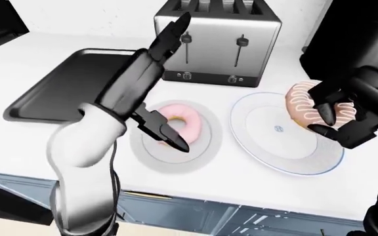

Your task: Move the dessert items from the plate to the tray.

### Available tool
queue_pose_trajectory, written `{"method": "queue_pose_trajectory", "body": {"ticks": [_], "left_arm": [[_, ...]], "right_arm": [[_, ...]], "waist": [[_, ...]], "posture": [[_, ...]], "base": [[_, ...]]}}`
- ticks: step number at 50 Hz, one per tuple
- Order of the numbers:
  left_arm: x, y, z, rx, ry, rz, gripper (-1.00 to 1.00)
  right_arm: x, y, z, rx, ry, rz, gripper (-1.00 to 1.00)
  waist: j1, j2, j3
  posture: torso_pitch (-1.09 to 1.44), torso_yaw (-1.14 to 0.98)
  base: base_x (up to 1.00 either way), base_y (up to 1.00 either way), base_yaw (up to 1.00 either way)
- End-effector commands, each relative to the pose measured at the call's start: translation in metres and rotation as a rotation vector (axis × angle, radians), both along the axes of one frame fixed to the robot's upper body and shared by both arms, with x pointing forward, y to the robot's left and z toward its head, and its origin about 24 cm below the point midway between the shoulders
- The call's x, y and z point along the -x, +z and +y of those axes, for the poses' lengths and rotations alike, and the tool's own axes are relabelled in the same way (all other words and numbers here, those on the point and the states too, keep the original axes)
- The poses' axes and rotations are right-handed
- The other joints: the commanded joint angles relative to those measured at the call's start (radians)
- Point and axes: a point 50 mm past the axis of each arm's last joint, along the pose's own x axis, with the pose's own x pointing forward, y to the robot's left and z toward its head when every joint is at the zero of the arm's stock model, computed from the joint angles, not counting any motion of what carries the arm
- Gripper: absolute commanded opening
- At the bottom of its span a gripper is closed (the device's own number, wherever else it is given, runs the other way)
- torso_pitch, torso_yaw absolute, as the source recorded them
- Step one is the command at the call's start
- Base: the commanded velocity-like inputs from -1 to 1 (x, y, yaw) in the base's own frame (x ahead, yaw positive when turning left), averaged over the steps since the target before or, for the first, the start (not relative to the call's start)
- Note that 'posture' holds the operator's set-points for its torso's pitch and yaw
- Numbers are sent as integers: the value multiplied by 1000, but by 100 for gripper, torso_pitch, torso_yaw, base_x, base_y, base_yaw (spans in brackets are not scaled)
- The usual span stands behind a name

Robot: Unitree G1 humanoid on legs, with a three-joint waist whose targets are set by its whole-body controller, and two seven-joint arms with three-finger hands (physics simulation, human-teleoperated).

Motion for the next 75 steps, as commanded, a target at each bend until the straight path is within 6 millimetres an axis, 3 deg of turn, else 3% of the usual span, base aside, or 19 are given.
{"method": "queue_pose_trajectory", "body": {"ticks": [1, 14, 20, 28, 44, 46, 60, 75], "left_arm": [[5, 12, 2, -77, 21, -129, 100], [11, -4, -4, -234, -23, -210, 99], [9, -16, -8, -262, -39, -191, 69], [8, -29, -10, -295, -52, -172, 59], [3, -30, -7, -315, -38, -158, 43], [2, -31, -7, -316, -39, -157, 28], [5, -37, -9, -339, -55, -136, 4], [1, -51, -6, -366, -48, -90, 2]], "right_arm": [[6, 12, 0, 19, -17, -74, -100], [4, 12, -5, 7, -32, -76, -100], [4, 12, -5, 8, -35, -77, -100], [2, 9, -5, 13, -38, -80, -100], [2, 11, -5, 11, -44, -86, -100], [2, 10, -5, 10, -44, -85, -100], [2, 10, -6, 11, -45, -84, -100], [1, 9, -7, 8, -46, -81, -100]], "waist": [[3, -9, -24], [6, -21, -31], [7, -20, -30], [5, -18, -29], [2, -15, -35], [2, -16, -36], [5, -18, -39], [4, -16, -42]], "posture": [[0, 0], [0, 0], [0, 0], [0, 0], [0, 0], [0, 0], [0, 0], [0, 0]], "base": [[0, 0, 0], [0, 0, 0], [0, 0, 0], [0, 0, 0], [0, 0, 0], [0, 0, 0], [0, 0, 0], [0, 0, 0]]}}
